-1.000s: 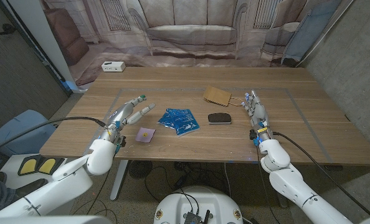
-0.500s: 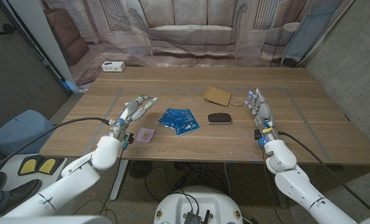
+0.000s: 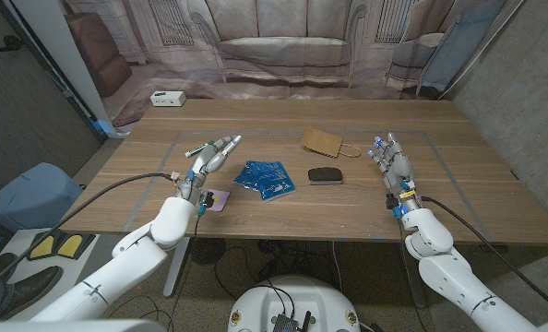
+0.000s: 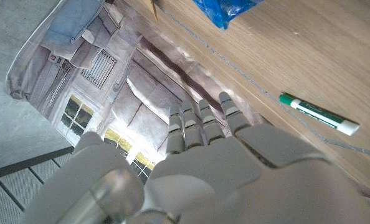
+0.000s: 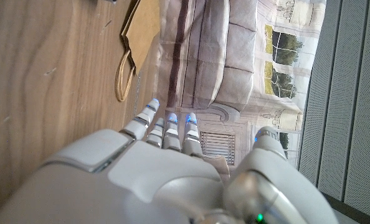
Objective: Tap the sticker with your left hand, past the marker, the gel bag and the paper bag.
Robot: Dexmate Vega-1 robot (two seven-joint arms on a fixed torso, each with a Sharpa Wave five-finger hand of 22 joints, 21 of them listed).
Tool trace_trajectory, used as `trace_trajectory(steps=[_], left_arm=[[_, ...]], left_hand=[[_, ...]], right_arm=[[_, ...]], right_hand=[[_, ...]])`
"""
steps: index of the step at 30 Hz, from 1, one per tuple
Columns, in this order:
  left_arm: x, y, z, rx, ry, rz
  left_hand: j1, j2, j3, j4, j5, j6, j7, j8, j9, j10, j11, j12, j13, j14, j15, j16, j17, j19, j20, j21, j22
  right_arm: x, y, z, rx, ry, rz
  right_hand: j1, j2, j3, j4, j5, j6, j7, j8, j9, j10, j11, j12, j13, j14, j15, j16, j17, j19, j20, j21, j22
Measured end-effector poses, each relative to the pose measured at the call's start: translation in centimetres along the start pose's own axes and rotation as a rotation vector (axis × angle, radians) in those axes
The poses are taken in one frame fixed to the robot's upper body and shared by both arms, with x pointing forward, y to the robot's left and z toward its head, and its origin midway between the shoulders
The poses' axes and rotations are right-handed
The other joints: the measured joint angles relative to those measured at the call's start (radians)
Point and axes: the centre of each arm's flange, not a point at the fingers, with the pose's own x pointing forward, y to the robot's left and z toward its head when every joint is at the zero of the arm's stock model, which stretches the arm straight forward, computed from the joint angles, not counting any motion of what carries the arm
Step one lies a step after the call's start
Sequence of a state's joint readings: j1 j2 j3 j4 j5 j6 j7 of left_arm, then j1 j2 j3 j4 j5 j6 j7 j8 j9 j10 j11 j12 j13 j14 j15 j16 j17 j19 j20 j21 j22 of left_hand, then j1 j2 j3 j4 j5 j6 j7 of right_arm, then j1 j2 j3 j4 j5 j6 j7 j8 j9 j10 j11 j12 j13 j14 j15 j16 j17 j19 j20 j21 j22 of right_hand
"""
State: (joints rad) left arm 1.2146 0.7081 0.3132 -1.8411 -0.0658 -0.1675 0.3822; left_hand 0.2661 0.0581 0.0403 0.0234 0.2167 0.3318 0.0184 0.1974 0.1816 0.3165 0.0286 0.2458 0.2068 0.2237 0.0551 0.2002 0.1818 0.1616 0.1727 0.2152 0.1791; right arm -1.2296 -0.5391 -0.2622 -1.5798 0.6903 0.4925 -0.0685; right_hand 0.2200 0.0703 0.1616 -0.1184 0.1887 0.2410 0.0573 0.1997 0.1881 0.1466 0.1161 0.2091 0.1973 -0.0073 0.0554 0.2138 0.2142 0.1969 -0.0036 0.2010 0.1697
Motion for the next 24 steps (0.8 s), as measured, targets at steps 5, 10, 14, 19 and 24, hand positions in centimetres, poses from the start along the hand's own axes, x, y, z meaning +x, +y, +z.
trace_trajectory(steps=[5,10,14,19,24], left_arm=[[1.3,-0.3,0.0,-0.056,-0.018,0.008],[2.3,-0.5,0.2,-0.143,-0.039,-0.013],[4.2,-0.3,-0.2,-0.200,-0.042,-0.016],[5.5,-0.3,-0.3,-0.248,-0.041,-0.042],[7.1,-0.2,-0.6,-0.287,-0.016,-0.083]], left_hand=[[0.000,0.000,0.000,0.000,0.000,-0.005,0.005,-0.005,0.000,0.000,0.000,0.000,0.000,0.000,0.000,0.000,0.000,0.001,-0.001,0.000,0.000],[0.005,0.005,0.000,0.000,0.000,-0.022,0.010,-0.009,0.000,0.007,0.007,0.000,0.000,0.006,0.006,0.000,0.000,0.006,-0.018,0.000,0.000],[0.005,0.005,0.000,0.000,-0.008,-0.031,0.019,-0.012,0.000,0.007,0.007,0.000,-0.002,0.007,0.007,0.000,0.000,0.007,-0.030,0.000,0.000],[0.005,0.005,0.003,-0.003,-0.008,-0.053,0.030,-0.016,0.000,-0.011,0.025,-0.007,-0.002,-0.002,0.015,-0.004,0.000,0.000,-0.037,-0.005,0.000],[0.011,0.011,0.000,-0.006,-0.008,-0.090,0.039,-0.020,0.000,-0.024,0.037,-0.016,-0.002,-0.017,0.020,-0.012,0.000,-0.009,-0.039,-0.008,0.000]], right_arm=[[0.5,-0.5,0.1,-0.002,-0.006,-0.001],[0.9,-0.7,0.2,0.001,-0.015,-0.008],[1.2,-0.7,0.3,-0.007,-0.028,-0.017],[1.5,-0.7,0.3,-0.014,-0.034,-0.028],[1.8,-0.9,0.3,-0.017,-0.035,-0.038]], right_hand=[[0.000,0.000,0.000,0.000,0.000,0.000,0.000,0.000,0.000,0.000,0.000,0.000,0.000,0.000,0.000,0.000,0.000,0.000,0.000,0.000,0.000],[0.000,0.000,0.000,0.000,0.000,0.000,0.000,0.000,0.000,0.003,0.003,0.000,0.000,0.000,0.000,0.000,0.000,0.000,0.000,0.000,0.000],[0.000,0.000,0.000,0.000,0.000,0.000,0.000,0.000,0.000,0.004,0.004,0.000,0.000,0.000,0.000,0.000,0.000,0.000,0.000,0.000,0.000],[0.000,0.000,0.000,0.000,0.000,0.000,0.000,0.000,0.000,0.004,0.004,0.000,0.000,0.000,0.000,0.000,0.000,0.000,0.000,0.000,0.000],[0.000,0.000,0.000,0.000,0.000,0.000,0.000,0.000,0.000,0.004,0.004,0.000,0.000,0.000,0.000,0.000,0.000,0.000,0.000,0.000,0.000]])
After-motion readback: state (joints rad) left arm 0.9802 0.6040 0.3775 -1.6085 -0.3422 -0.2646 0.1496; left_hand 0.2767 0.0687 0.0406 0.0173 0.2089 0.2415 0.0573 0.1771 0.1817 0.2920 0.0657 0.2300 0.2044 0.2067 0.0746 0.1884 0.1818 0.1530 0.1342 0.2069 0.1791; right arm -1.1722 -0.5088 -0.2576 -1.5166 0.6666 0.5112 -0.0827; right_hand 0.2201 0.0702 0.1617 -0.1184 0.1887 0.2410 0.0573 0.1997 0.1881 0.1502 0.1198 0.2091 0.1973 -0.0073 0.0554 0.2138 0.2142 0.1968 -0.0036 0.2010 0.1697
